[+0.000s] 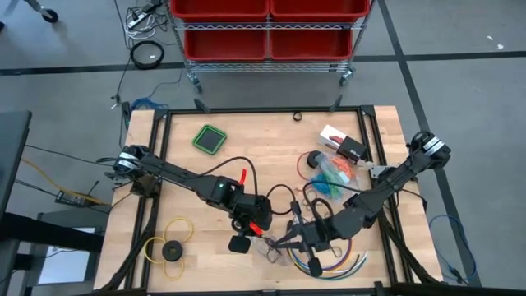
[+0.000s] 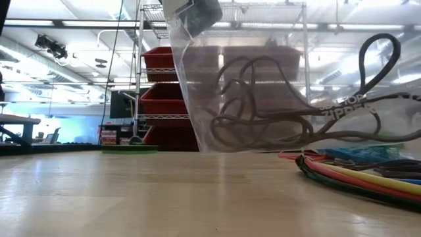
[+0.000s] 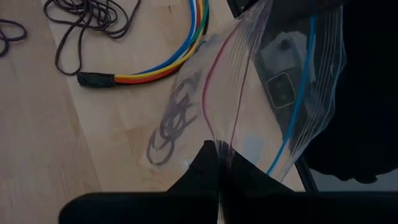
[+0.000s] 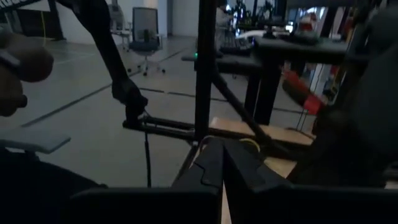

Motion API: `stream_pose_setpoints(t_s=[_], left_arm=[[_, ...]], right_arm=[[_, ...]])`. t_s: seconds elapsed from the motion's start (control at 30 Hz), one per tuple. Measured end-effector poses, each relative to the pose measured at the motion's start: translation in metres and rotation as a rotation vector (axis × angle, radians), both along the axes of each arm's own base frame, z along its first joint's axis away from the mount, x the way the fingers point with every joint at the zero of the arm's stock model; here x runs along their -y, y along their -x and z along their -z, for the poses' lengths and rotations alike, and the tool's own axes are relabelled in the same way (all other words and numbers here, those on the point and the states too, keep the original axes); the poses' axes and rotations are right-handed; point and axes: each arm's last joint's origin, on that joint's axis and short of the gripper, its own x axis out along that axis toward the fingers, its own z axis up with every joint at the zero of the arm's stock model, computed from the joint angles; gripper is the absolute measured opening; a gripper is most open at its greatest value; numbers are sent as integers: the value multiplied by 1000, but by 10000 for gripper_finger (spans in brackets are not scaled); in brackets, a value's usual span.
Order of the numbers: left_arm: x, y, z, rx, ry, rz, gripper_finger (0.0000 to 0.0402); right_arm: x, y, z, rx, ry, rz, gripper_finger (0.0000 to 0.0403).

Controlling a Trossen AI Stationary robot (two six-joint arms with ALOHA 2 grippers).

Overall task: Sort rubber bands
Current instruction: Put the black rubber band into the transparent zip bag

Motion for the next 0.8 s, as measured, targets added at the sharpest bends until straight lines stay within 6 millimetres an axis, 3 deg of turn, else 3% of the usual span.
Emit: stream_pose_setpoints(t_s=[0.43, 0.8], left_arm=[[0, 0, 0, 1, 0, 1, 1], [0, 0, 0, 2, 1, 2, 1]], right_arm=[[-2, -10, 24, -120, -10, 48, 0], [7, 1, 56, -455, -17, 184, 3]])
